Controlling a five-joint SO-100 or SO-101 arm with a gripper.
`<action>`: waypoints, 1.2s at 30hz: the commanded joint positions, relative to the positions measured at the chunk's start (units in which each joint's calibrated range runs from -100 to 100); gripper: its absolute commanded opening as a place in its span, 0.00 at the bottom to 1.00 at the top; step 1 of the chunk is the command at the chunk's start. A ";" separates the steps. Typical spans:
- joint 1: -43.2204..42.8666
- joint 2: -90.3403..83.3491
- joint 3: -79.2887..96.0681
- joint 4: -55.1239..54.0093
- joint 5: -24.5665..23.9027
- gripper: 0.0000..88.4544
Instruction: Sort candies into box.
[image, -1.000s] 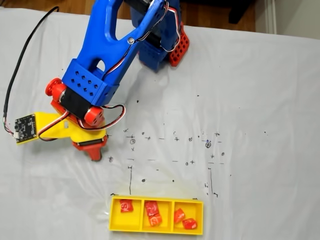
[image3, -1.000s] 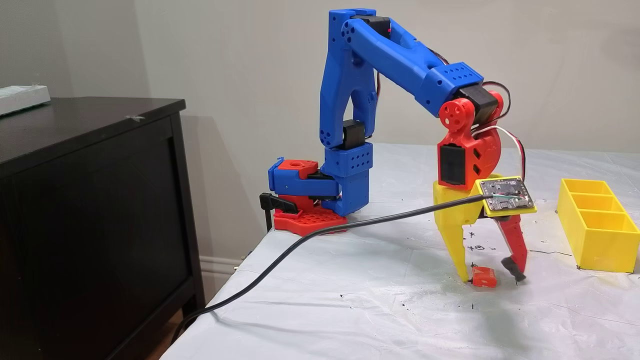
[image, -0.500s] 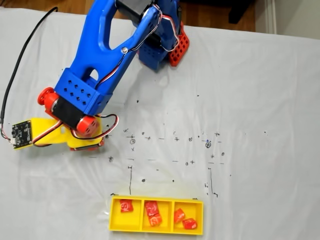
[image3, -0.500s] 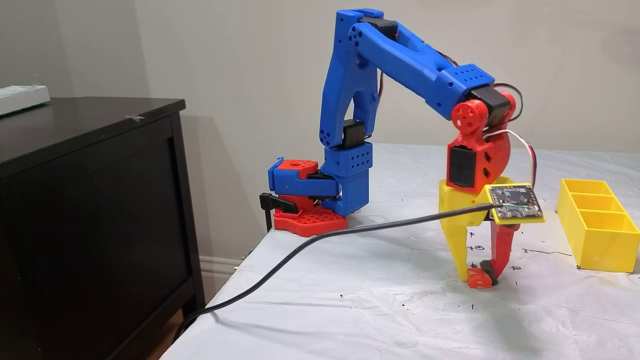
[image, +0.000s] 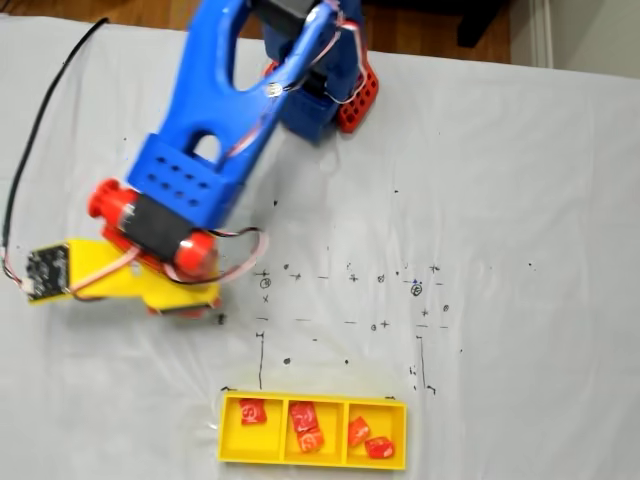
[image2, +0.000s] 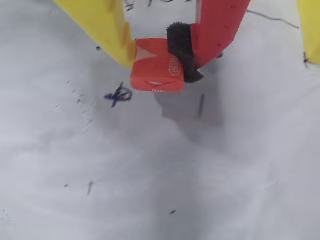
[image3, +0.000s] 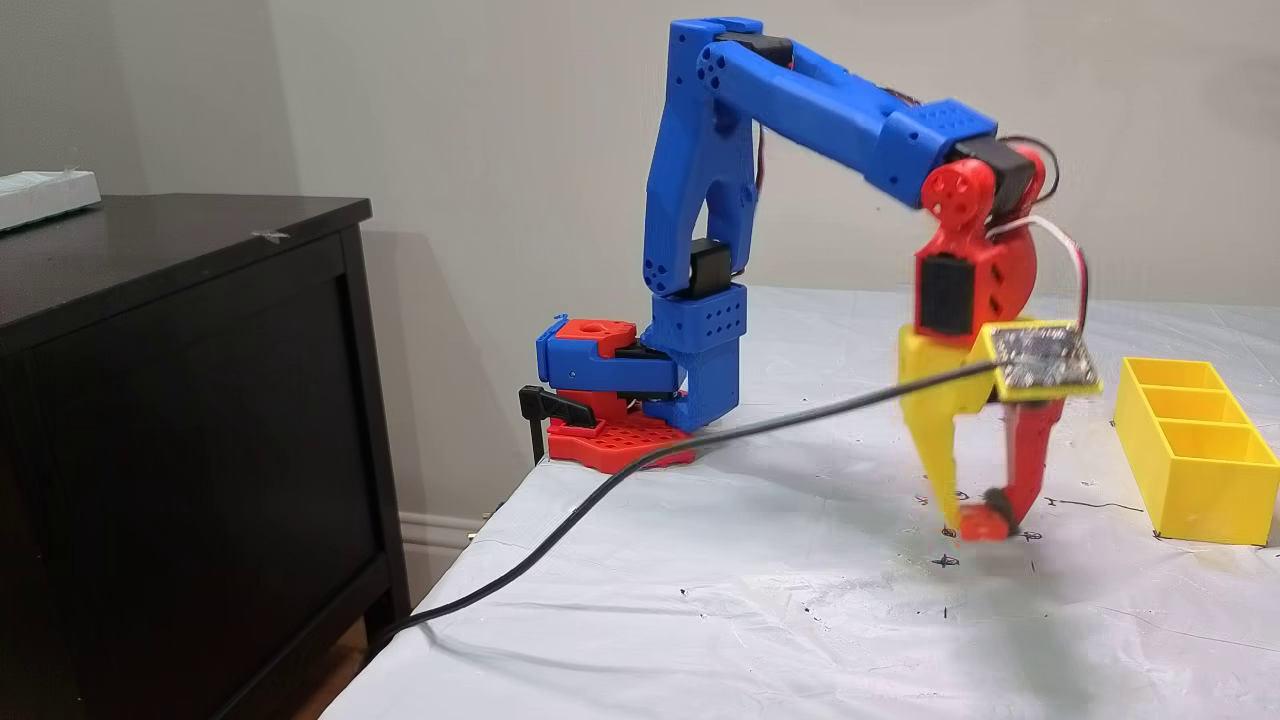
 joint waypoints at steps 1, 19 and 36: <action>-6.08 -10.26 -9.52 0.18 -5.91 0.00; -16.23 -4.57 -15.07 -12.59 -15.34 0.00; -16.32 6.79 -25.63 -9.07 -16.02 0.06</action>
